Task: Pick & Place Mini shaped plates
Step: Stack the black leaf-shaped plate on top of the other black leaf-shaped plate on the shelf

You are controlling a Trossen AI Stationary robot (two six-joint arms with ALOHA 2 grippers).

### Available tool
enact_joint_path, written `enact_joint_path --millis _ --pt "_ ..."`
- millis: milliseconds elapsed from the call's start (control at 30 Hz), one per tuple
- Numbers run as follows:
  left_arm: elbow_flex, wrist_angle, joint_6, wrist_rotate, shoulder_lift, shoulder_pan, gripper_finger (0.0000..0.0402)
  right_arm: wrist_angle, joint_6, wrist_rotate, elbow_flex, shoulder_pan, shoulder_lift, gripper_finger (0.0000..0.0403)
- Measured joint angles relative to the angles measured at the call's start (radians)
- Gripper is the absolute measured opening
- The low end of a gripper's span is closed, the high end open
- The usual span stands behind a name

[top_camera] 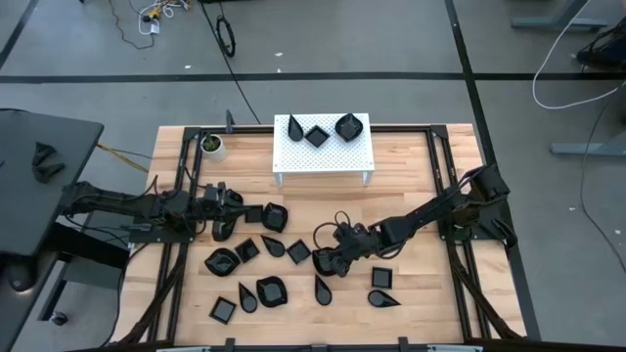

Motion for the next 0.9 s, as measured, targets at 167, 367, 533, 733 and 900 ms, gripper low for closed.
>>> enact_joint_path --millis 167,367,533,733,900 --pt "0.0 0.002 0.0 0.0 0.0 0.0 0.0007 0.005 -0.023 0.023 0.0 0.007 0.008 0.012" --pt "0.0 0.002 0.002 0.0 0.0 0.0 0.0007 0.005 -0.074 0.017 0.0 0.006 0.008 0.0026" --pt "0.0 0.001 0.003 0.0 0.0 0.0 0.0007 0.045 -0.054 0.006 0.0 0.006 -0.007 0.001" --pt "0.0 -0.003 0.008 0.0 0.0 0.0 0.0007 0.121 -0.015 0.205 0.0 -0.007 -0.159 0.0004" --pt "0.0 -0.006 0.008 0.0 0.0 0.0 0.0007 0.197 -0.086 0.532 0.001 -0.077 -0.327 0.0002"
